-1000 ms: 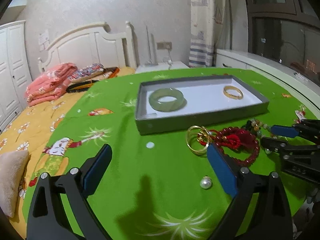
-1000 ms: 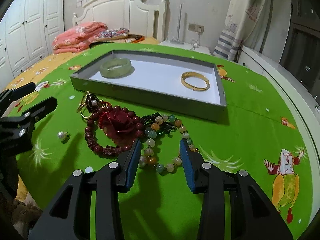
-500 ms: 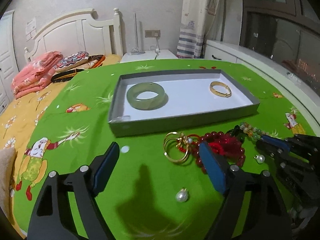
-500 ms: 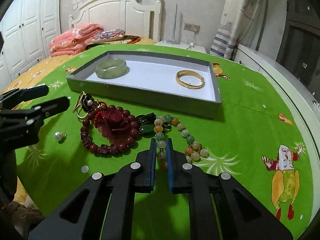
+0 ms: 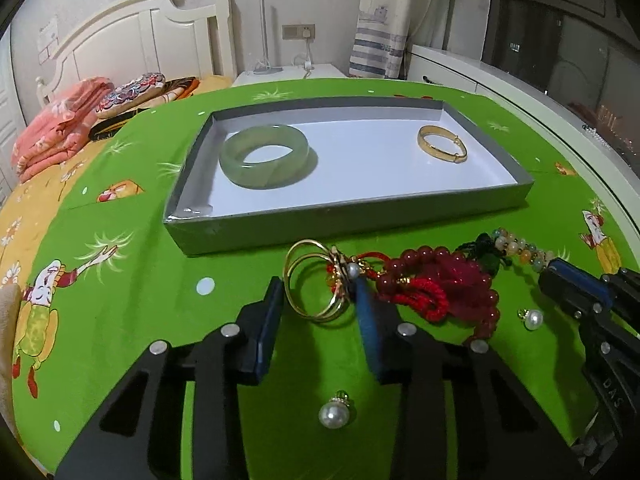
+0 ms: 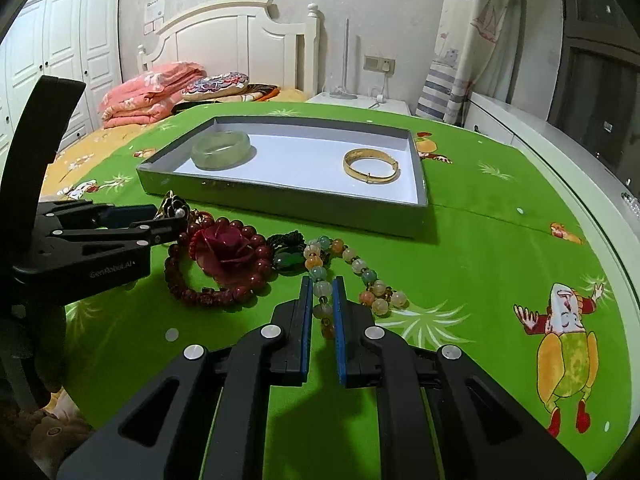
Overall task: Organize jewelry
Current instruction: 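Grasp the multicolour beaded bracelet with the right tool while the left tool grasps the gold rings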
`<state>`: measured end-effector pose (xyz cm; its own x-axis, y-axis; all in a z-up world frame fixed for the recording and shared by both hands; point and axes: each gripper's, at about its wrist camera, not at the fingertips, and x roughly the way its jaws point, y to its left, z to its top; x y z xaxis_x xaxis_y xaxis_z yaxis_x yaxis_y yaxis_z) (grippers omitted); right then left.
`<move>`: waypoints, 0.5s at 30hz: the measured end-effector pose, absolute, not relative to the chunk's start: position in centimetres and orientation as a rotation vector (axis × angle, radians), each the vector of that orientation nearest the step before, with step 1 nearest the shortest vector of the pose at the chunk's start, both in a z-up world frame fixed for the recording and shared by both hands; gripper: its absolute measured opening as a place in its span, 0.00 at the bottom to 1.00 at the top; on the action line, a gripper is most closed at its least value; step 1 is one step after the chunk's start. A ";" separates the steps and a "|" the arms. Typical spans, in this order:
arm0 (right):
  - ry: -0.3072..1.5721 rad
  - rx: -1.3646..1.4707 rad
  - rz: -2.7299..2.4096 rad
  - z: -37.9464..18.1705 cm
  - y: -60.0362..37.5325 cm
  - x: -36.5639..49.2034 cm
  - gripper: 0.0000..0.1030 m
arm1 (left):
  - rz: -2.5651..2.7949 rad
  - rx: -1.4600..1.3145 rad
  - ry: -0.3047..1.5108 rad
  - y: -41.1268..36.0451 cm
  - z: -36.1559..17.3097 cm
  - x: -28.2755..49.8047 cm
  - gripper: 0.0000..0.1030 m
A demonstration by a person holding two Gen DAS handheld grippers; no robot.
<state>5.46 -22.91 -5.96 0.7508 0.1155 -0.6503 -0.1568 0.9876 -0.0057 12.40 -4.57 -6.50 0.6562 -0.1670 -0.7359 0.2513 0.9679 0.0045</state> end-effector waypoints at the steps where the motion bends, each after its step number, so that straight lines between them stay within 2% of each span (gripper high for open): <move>1: 0.704 -0.062 0.148 -6.0 -22.9 5.4 0.10 | -0.241 0.106 0.818 -4.5 -6.5 12.4 0.34; 15: 0.643 -0.019 0.137 -5.9 -23.3 4.2 0.10 | -0.229 0.047 0.635 -3.2 -4.7 9.7 0.34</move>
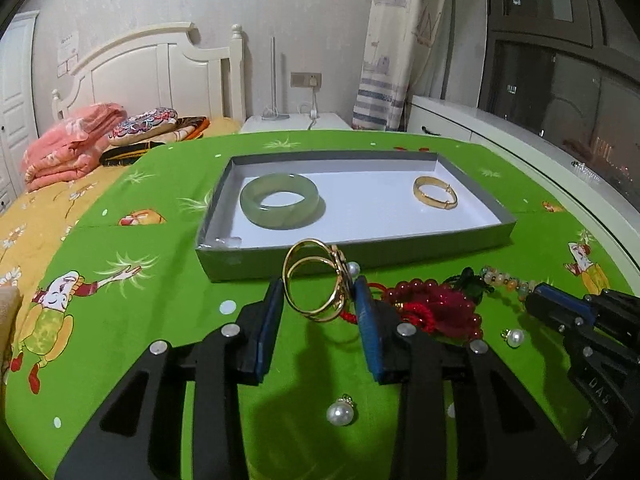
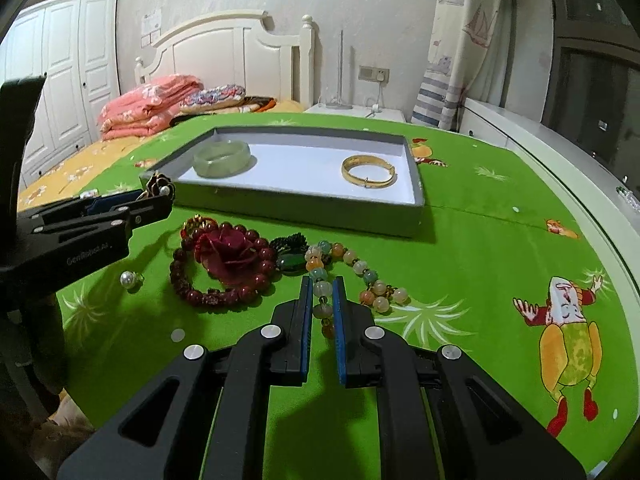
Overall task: Organize jewelry
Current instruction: 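Grasp the multicolour beaded bracelet with the right tool while the left tool grasps the gold rings, then carry the rings and beaded bracelet into the tray and release both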
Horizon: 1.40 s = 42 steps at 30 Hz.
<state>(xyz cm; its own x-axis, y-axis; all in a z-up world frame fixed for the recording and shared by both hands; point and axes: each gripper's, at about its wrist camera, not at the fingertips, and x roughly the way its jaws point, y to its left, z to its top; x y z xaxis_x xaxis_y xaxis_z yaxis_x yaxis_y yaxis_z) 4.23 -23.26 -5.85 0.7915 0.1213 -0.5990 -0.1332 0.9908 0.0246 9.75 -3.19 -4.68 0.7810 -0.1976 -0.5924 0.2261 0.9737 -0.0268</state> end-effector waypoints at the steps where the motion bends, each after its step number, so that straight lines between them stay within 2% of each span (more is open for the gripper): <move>1: 0.637 -0.013 0.136 -5.8 -23.4 4.1 0.10 | -0.229 0.043 0.634 -3.2 -4.6 9.8 0.34; 14: 0.528 0.023 0.110 -3.4 -23.8 3.0 0.10 | -0.240 0.038 0.610 -3.1 -4.5 9.2 0.34; 42: 0.447 -0.034 0.107 -0.4 -22.8 3.0 0.10 | -0.212 0.074 0.545 -3.1 -2.0 8.2 0.34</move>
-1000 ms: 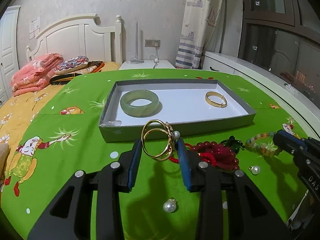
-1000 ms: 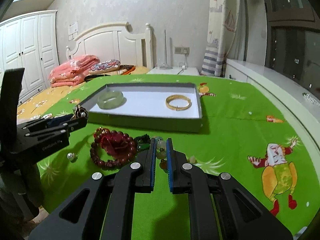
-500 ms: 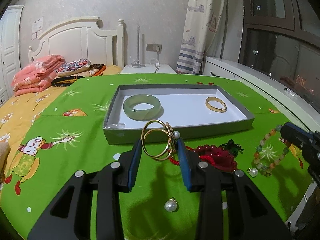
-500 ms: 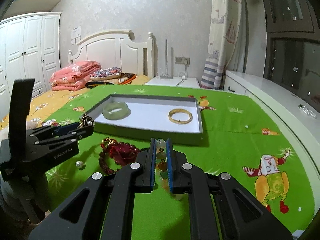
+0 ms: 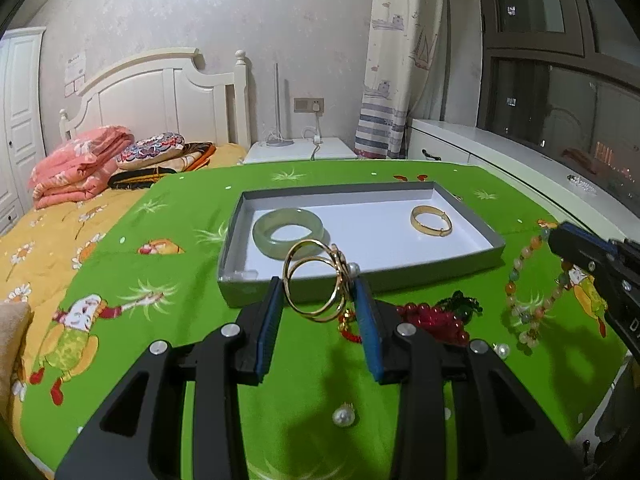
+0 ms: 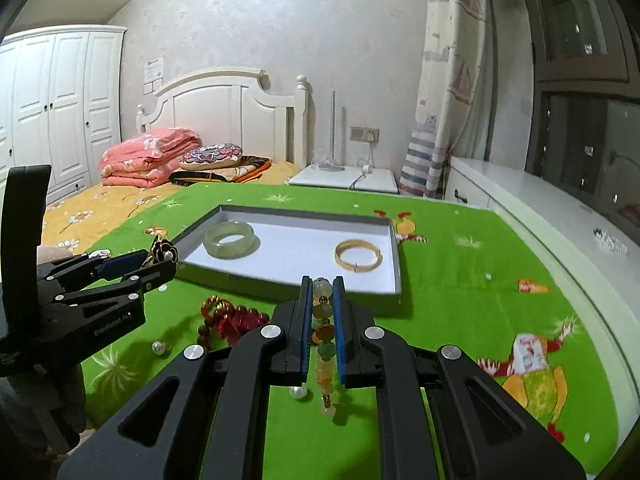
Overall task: Organize jewelry
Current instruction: 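Carry the rings and beaded bracelet into the tray and release both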
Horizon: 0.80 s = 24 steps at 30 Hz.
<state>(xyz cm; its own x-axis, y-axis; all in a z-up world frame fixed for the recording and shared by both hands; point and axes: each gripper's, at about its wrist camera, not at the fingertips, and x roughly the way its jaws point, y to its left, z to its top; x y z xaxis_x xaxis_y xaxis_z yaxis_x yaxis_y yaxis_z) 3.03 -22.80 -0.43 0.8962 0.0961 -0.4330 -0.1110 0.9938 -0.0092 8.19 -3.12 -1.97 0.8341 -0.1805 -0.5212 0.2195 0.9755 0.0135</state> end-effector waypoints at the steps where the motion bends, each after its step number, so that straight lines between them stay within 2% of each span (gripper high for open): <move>1: 0.441 -0.043 0.105 -0.2 -22.7 3.4 0.10 | -0.213 0.079 0.545 -3.2 -1.8 8.4 0.34; 15: 0.422 -0.107 0.098 2.4 -22.2 9.3 0.10 | -0.232 0.141 0.579 -5.8 0.6 14.1 0.34; 24: 0.476 -0.149 0.097 1.6 -20.8 14.3 0.10 | -0.201 0.187 0.648 -7.8 0.2 19.7 0.34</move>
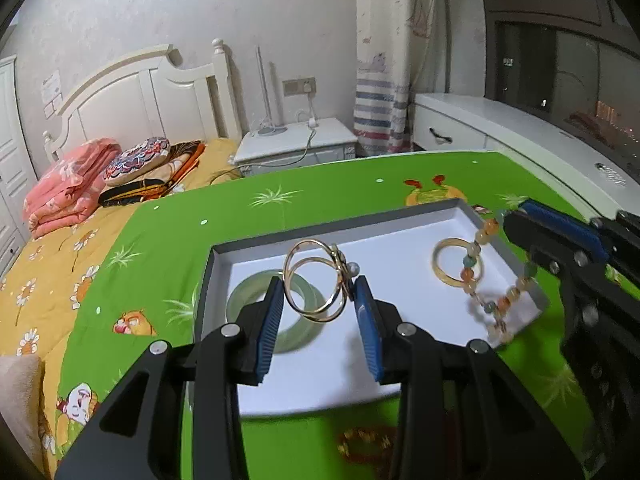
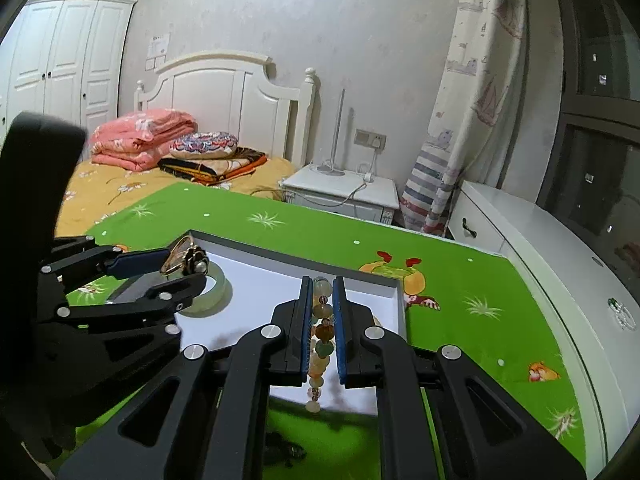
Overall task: Organize jewelry
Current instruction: 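Carry the rings and beaded bracelet into the tray and release both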
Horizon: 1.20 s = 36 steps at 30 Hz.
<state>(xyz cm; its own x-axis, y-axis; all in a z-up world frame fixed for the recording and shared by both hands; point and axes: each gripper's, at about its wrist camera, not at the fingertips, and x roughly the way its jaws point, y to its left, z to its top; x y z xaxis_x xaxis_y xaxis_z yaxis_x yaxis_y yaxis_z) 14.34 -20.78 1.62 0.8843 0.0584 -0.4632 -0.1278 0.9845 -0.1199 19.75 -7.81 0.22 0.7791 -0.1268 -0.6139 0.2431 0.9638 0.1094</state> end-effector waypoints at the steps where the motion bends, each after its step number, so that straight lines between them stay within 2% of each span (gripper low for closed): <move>1: 0.481 -0.150 0.098 1.5 -20.7 14.6 0.10 | -0.194 0.191 0.653 -7.9 0.2 20.3 0.34; 19: 0.585 -0.111 0.123 -0.1 -19.8 20.5 0.10 | -0.115 0.197 0.685 -7.6 -0.4 25.5 0.35; 22: 0.602 -0.091 0.134 -0.4 -20.1 20.5 0.14 | -0.111 0.185 0.691 -6.9 -0.8 25.0 0.40; 24: 0.606 -0.074 0.134 -0.4 -20.6 20.4 0.17 | -0.110 0.166 0.696 -6.2 -1.1 24.6 0.49; 26: 0.612 -0.063 0.128 -0.6 -21.0 20.2 0.26 | -0.100 0.152 0.694 -5.4 -1.4 23.8 0.62; 28: 0.616 -0.042 0.131 -0.8 -21.6 19.6 0.30 | -0.085 0.138 0.691 -4.3 -1.7 22.7 0.65; 32: 0.617 0.018 0.129 -1.3 -22.8 17.4 0.30 | -0.063 0.092 0.697 -2.0 -2.2 20.1 0.77; 36: 0.608 0.057 0.128 -1.8 -23.7 14.4 0.30 | -0.038 0.066 0.694 0.3 -2.7 16.9 0.79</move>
<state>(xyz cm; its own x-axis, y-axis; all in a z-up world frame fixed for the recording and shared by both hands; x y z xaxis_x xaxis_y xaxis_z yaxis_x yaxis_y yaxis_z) 14.40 -23.68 -1.84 0.8130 0.1369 -0.5659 -0.1036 0.9905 0.0908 16.87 0.26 -2.74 0.7680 -0.0134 -0.6403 0.0571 0.9972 0.0477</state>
